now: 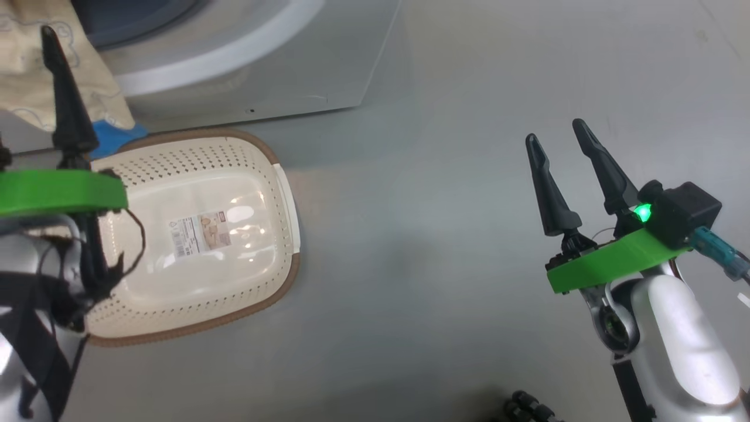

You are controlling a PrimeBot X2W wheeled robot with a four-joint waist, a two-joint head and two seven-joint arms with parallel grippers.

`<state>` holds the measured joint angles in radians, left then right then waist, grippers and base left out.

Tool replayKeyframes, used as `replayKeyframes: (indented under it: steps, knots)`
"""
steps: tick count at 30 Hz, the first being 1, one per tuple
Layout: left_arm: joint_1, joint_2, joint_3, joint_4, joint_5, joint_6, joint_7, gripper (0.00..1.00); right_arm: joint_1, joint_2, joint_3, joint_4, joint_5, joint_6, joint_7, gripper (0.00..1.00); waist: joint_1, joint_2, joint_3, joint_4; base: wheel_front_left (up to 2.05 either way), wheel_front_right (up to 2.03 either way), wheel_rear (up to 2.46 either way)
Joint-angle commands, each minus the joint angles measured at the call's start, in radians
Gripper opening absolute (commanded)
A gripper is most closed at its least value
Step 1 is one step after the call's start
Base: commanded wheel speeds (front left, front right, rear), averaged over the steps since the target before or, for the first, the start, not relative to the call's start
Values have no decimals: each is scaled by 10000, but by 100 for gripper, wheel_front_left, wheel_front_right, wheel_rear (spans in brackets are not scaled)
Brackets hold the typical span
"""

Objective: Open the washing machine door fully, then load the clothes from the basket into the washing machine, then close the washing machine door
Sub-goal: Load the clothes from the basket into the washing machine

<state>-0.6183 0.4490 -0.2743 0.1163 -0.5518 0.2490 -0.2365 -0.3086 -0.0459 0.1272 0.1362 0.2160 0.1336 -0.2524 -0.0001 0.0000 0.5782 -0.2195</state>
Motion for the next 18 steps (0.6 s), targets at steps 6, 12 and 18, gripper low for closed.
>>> replayKeyframes:
  steps: [6,12,18]
  knots:
    - [1425,-24,65,-1108,352,1401,-176,100,448,-43,8,-131,-353,-29,-93,100,1,0,-805,446,0,0,0]
    - [2607,-411,-304,-1238,417,1554,-208,100,725,-100,72,49,-594,-29,-93,100,1,0,-1595,759,0,0,0]
    - [3434,-629,-629,-1084,399,1562,-219,100,1026,-177,125,186,-703,-29,-56,100,1,0,-2293,1025,0,0,0]
